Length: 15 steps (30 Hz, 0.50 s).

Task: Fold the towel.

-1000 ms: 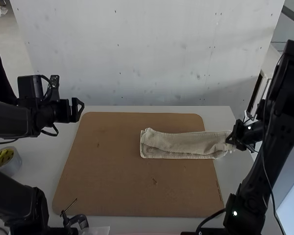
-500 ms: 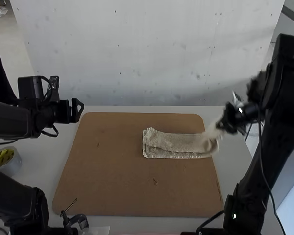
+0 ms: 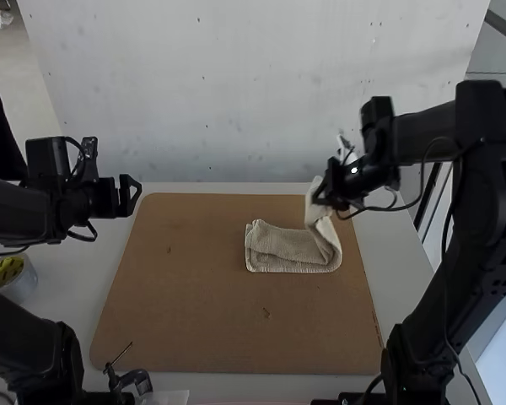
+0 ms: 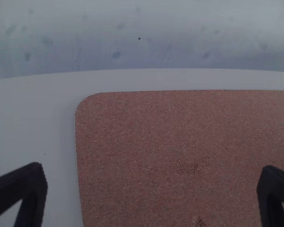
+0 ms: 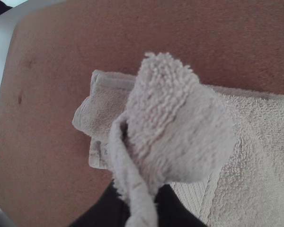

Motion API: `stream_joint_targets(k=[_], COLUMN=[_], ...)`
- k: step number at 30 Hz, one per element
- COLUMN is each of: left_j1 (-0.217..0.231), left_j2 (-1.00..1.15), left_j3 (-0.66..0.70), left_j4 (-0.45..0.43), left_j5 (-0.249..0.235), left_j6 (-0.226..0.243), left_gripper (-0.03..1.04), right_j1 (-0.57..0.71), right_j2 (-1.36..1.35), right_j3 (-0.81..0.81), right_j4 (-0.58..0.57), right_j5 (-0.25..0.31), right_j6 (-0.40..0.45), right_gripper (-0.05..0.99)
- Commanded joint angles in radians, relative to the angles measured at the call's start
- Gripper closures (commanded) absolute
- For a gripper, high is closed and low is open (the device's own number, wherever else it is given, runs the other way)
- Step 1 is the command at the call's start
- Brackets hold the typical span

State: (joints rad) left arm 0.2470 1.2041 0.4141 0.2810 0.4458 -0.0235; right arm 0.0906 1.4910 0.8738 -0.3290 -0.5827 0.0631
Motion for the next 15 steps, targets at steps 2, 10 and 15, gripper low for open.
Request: stream_joint_targets(k=[2,10,15], left_j1=[0.028,0.044,0.043], left_j2=[-0.005,-0.006,-0.005], left_j3=[-0.008,-0.014,-0.021], left_j4=[0.007,0.007,0.009], left_j5=[0.039,0.050,0.050], left_j6=[-0.006,-0.006,-0.007], left_gripper=[0.00,0.00,0.00], right_j1=[0.080,0.155,0.189], right_j2=[0.038,0.156,0.242], right_j3=[0.007,0.028,0.054], right_j4=[0.051,0.136,0.177], right_j5=[0.047,0.067,0.070], right_j6=[0.099,0.139,0.158], right_gripper=[0.91,0.91,0.91])
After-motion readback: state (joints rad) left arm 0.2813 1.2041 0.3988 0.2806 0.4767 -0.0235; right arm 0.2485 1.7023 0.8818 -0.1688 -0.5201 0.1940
